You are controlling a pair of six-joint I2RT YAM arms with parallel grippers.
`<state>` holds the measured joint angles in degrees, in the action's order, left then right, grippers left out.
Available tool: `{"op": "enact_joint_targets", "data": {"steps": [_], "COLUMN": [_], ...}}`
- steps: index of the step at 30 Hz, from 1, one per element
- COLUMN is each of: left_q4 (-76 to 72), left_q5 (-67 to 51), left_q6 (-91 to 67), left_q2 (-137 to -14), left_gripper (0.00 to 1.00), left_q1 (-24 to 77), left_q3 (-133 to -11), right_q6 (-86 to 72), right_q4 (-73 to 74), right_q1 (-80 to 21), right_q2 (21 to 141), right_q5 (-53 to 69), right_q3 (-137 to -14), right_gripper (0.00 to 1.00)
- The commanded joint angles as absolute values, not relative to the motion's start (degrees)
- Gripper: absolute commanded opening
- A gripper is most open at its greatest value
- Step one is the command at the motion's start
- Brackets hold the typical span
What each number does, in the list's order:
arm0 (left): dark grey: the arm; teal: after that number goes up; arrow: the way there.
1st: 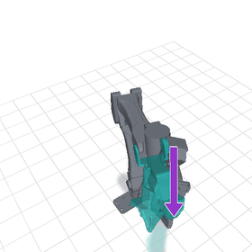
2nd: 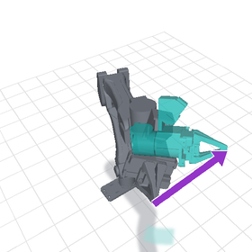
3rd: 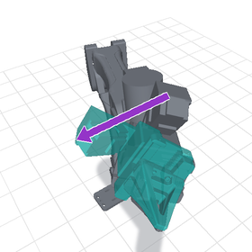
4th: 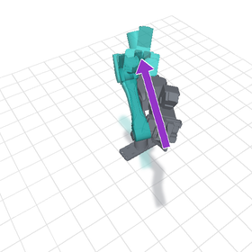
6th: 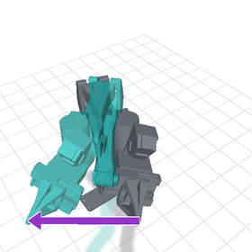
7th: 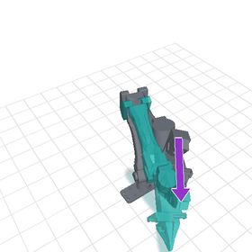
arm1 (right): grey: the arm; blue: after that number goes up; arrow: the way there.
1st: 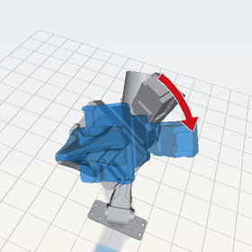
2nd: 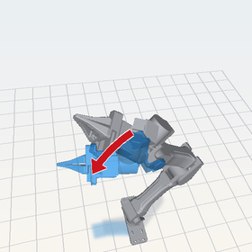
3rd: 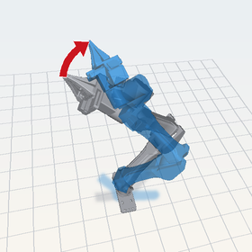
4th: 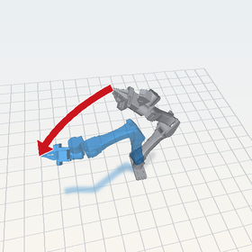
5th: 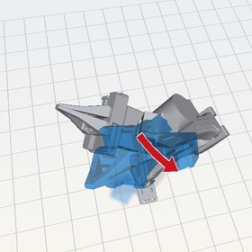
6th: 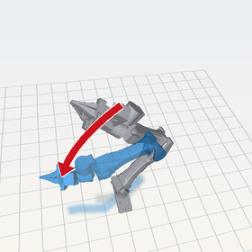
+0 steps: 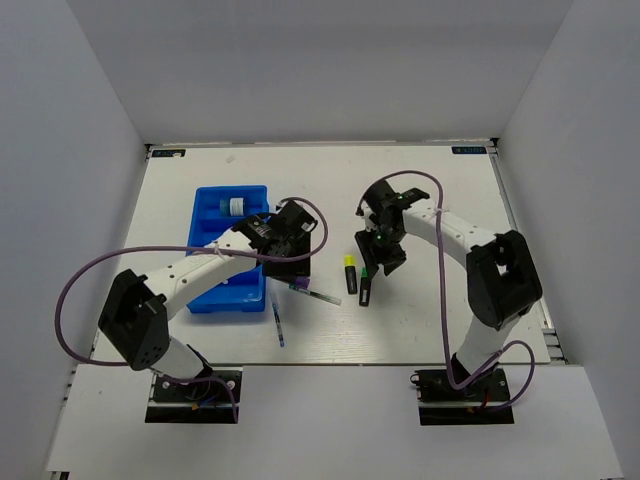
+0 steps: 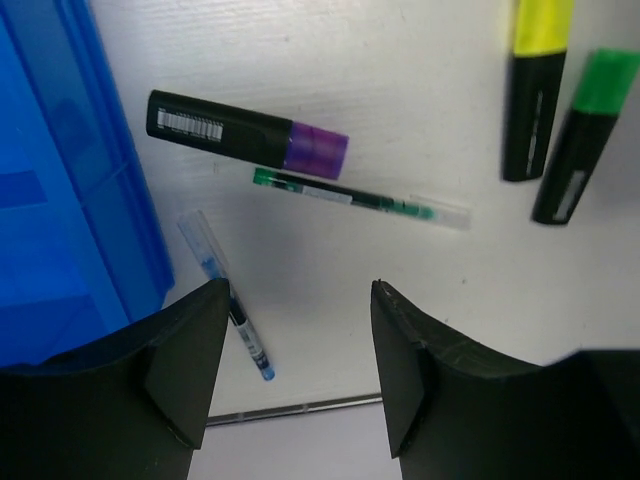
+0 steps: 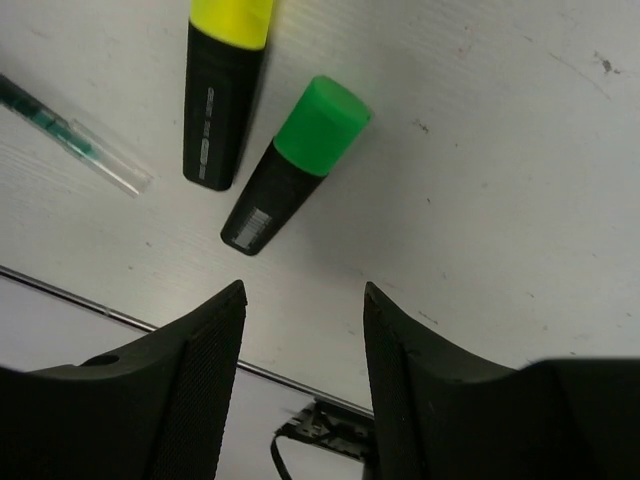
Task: Sort the stationery into containers
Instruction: Pick up the pen from the center of the board.
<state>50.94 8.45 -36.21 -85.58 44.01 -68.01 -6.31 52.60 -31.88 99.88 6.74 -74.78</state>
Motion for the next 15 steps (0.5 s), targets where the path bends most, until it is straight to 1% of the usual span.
{"op": "enact_joint_targets", "data": {"steps": [1, 5, 10, 15], "left_q4": [48.0, 46.8, 46.0, 44.7], "left_q5": [14.8, 16.1, 17.4, 17.5], "left_q6": [-42.8, -44.2, -45.1, -46.1], "left_q2": [-85.1, -84.8, -83.4, -82.3], "left_gripper": [0.69, 0.69, 0.69, 0.69], "left_q1": [44.2, 44.3, 44.2, 44.1], "left_q3": [-68.4, -67.7, -65.8, -63.2], "right_q6": [-14.7, -18.0, -20.9, -22.5], "right_q4": [48.2, 44.4, 44.6, 41.3], "right_q1": [-31.7, -31.9, -31.9, -32.1], "right_q2": [101.0, 103.0, 106.6, 108.7], "right_q5": [7.7, 7.4, 3.9, 0.9], "right_q3": [-73.8, -73.0, -74.8, -73.9], "right_gripper": [0.54, 0.54, 0.53, 0.53]}}
